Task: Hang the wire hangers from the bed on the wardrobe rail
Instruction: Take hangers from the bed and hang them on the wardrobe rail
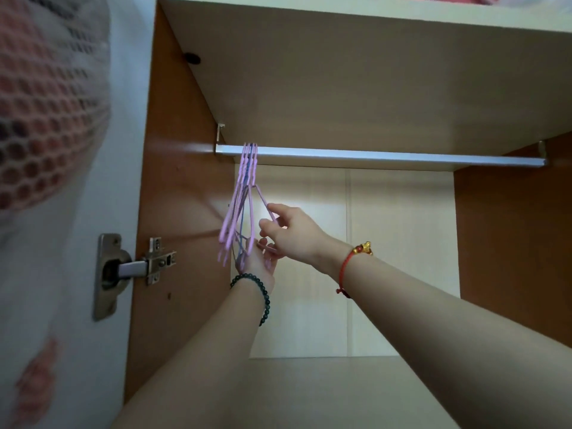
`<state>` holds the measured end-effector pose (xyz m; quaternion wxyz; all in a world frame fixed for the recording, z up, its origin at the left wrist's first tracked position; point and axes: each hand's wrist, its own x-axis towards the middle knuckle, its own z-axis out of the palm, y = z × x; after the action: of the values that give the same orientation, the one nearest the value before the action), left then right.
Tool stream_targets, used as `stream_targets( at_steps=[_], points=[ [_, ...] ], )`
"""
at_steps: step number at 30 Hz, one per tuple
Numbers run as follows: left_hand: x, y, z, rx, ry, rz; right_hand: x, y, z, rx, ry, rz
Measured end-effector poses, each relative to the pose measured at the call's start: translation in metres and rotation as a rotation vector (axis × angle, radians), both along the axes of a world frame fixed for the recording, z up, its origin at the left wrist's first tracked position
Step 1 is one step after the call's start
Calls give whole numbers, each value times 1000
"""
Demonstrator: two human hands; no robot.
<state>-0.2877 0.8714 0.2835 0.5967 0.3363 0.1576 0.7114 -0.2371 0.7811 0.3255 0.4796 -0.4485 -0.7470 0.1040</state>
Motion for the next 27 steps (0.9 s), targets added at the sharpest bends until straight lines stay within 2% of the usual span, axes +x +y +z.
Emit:
stream_targets(
  at_steps=[3, 7, 10, 17, 27],
  points=[
    [-8, -3, -4, 12, 18, 11, -9, 0, 0, -44, 5, 39],
    [-8, -9, -13, 31, -114, -59, -10, -12, 1, -160, 54, 104],
    [-5, -21, -17, -26, -170, -94, -1, -32, 1, -188, 65, 106],
    [29, -58, -32, -115, -16, -271, 54, -84, -6, -176, 194, -30],
    [143, -188, -30, 77, 293, -652, 175, -229, -37, -39, 363, -335]
  ],
)
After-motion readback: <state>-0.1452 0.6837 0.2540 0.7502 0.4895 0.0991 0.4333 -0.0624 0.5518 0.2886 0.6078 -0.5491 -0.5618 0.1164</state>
